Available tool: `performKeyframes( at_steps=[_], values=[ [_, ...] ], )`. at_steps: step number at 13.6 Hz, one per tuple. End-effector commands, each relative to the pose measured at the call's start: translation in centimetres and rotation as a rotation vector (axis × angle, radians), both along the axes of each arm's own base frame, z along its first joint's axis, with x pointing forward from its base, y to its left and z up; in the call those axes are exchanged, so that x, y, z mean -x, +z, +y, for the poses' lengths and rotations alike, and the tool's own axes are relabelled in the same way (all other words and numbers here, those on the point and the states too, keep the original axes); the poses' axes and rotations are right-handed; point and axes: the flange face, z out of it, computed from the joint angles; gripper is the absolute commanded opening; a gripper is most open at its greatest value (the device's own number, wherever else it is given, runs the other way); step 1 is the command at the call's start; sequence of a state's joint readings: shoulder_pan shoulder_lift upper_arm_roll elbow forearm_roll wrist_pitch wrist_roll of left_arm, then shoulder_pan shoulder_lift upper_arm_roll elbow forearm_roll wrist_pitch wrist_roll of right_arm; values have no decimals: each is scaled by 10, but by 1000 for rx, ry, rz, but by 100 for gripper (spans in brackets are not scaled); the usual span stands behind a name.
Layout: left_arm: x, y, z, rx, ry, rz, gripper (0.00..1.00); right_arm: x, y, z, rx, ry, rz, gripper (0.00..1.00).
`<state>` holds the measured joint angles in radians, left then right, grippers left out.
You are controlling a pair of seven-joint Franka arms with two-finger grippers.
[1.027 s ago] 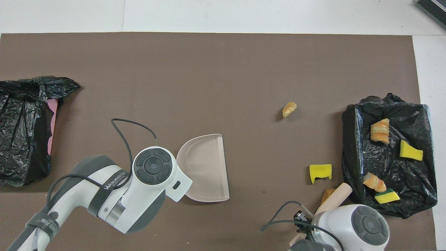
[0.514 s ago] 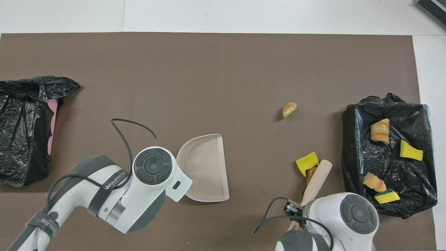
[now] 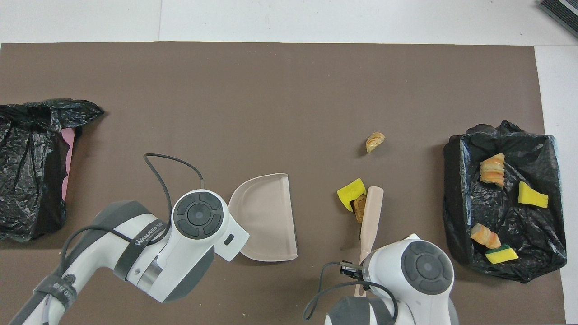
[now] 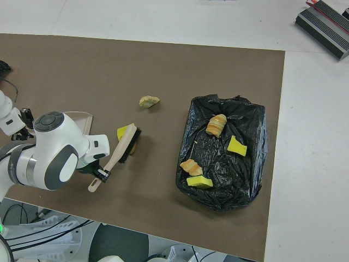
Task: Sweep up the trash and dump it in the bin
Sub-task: 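Sweep the sponge and bread pieces with the brush into the held dustpan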
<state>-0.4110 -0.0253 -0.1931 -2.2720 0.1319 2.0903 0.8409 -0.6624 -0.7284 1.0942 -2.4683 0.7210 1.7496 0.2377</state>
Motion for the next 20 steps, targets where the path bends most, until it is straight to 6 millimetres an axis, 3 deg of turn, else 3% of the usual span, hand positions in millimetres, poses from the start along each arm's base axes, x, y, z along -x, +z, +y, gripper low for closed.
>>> performKeyframes(
  at_steps=[1, 5, 9, 12, 15, 17, 18, 20],
  values=[
    [7, -1, 7, -9, 6, -16, 0, -11, 0, 17, -68, 76, 24, 0],
    [6, -1, 6, -5, 16, -23, 0, 0, -17, 53, -149, 192, 36, 0],
    [0, -1, 5, 16, 74, -60, 0, -2, 14, 87, -159, 277, 38, 0],
    [1, -3, 2, 15, 71, -62, 0, -16, 48, 63, -44, 310, 66, 0],
    [3, -9, -3, 18, 88, -68, 0, -27, 71, 18, 6, 396, 68, 0],
    [7, -5, -8, -29, 79, -113, 0, -23, 49, -28, -25, 462, 118, 0],
    [18, -4, -17, -48, 100, -121, 0, -21, 38, -35, -42, 476, 127, 0],
    [27, -2, -24, -63, 130, -125, 0, -23, 16, -22, -47, 516, 76, 0]
  ],
)
